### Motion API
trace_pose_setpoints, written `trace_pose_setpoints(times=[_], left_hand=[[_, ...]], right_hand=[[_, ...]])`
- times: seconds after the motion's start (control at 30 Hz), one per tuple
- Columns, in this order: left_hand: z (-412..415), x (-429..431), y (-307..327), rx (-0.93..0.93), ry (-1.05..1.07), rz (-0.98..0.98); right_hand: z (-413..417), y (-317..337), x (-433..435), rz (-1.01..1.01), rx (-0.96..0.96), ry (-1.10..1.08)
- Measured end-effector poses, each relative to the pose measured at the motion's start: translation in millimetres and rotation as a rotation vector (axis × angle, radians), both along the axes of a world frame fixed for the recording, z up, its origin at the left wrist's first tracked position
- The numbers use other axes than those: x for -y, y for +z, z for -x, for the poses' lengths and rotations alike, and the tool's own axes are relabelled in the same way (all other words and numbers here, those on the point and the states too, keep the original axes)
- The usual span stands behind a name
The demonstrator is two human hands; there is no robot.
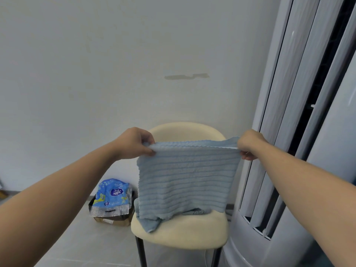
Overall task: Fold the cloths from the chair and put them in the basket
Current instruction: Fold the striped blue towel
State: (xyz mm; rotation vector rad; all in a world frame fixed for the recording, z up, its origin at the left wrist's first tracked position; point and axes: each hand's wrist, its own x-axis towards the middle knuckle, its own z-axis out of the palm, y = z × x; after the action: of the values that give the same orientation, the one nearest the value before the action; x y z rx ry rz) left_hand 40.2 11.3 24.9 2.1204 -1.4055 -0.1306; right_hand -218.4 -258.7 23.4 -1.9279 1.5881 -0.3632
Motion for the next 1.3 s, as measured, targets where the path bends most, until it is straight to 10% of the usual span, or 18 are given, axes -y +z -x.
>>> trace_pose_setpoints(times=[0.37, 0.73, 0.93, 1.17, 1.3], left_hand=[[8, -3, -4, 0.248, -0.094, -0.063], [-3, -3, -5, -0.465, 0.084, 0.248], [27, 14, 11, -0.269, 0.043, 0.341], [60, 35, 18, -0.08, -0.057, 0.302], [60, 32, 14, -0.109, -0.032, 0.333]], right_hand=[[-5, -4, 3, 0.0, -0.076, -0.013], [4, -14, 11, 0.045, -0.073, -0.033], [-5, -11, -5, 0.133, -0.251, 0.186], [-40, -15, -91, -0.056, 0.417, 0.871], [-64, -36, -113, 0.228, 0.512, 0.798]])
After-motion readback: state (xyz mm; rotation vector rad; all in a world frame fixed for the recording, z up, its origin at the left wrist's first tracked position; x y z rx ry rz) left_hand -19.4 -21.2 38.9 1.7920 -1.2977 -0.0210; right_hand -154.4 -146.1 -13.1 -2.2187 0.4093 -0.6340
